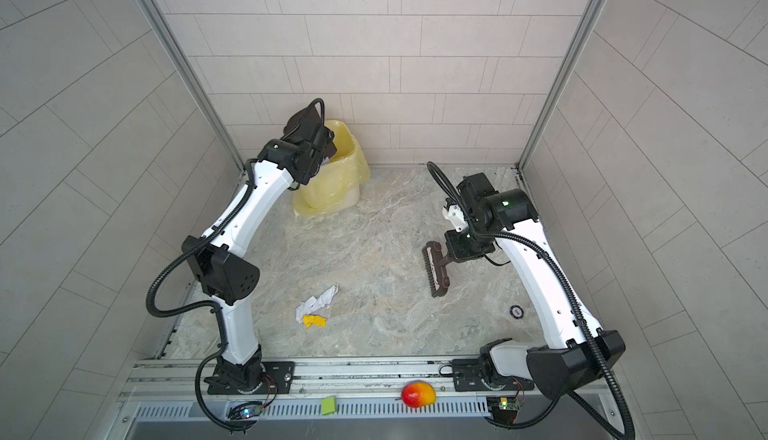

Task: Sweep away the paper scraps from the table
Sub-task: 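Tip the dustpan over the yellow bin with the left gripper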

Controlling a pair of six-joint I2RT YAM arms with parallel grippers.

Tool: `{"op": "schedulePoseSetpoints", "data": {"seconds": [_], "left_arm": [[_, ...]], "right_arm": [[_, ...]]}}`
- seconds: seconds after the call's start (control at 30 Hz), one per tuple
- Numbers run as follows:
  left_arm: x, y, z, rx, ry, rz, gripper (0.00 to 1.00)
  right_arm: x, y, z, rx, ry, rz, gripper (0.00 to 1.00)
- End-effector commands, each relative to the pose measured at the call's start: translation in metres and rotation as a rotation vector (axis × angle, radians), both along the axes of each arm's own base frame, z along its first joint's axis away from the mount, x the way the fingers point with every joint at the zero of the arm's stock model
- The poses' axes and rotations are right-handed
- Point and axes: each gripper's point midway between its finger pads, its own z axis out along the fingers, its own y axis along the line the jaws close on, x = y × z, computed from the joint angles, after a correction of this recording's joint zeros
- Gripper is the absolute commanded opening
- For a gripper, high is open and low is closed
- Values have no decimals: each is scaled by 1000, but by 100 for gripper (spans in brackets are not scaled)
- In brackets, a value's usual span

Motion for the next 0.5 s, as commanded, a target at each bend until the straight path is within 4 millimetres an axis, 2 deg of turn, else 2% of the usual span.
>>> {"op": "schedulePoseSetpoints", "data": {"seconds": [0.0,0.17,0.3,0.47], "left_arm": [[-1,7,55,163,-122,2,0],[8,-6,73,283,-195,-75,0],[10,-8,88,321,-250,-91,0],[10,-8,89,310,-265,-88,0]], "right_arm": [[-5,1,11,22,-23,8,0],[-5,4,10,36,-14,14,0],[-3,6,10,47,-9,14,0],[-4,7,10,51,-9,13,0]]}}
